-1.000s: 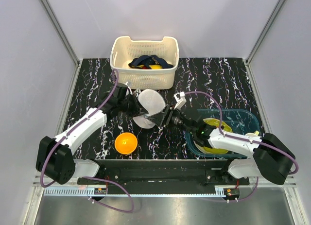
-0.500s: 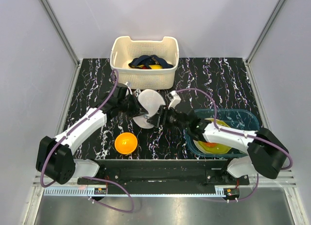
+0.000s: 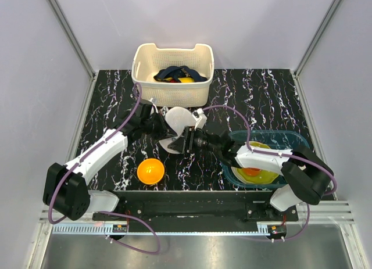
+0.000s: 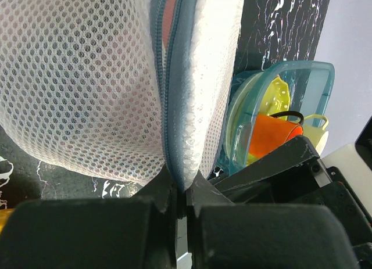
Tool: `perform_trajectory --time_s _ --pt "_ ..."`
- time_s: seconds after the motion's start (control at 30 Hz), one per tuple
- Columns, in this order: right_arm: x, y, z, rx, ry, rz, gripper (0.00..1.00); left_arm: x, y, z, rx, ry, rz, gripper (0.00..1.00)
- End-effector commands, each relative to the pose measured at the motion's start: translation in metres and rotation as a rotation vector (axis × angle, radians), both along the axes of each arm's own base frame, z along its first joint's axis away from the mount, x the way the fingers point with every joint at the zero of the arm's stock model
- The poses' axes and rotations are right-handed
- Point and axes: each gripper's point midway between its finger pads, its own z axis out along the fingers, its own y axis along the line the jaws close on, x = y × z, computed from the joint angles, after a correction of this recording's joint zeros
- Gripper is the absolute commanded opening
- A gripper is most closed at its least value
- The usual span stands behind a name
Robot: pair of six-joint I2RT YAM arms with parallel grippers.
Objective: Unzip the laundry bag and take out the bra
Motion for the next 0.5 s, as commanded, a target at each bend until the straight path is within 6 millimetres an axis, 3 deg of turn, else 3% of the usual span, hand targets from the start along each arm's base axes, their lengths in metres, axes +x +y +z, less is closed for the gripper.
perform_trajectory --time_s 0.0,0.23,0.47 --pt "0.005 0.004 0.026 0.091 -0.057 -0.007 0.59 0.004 -0.008 0.026 -0.061 -0.077 -0.018 0.00" --pt "0.008 -0.001 0.012 0.065 -0.032 -0.047 0.59 0.003 -0.007 0.026 -0.058 -0.075 -0.018 0.00" --pt "0.014 -0.005 0.001 0.046 -0.010 -0.096 0.50 0.004 -0.007 0.029 -0.060 -0.080 -0.017 0.00"
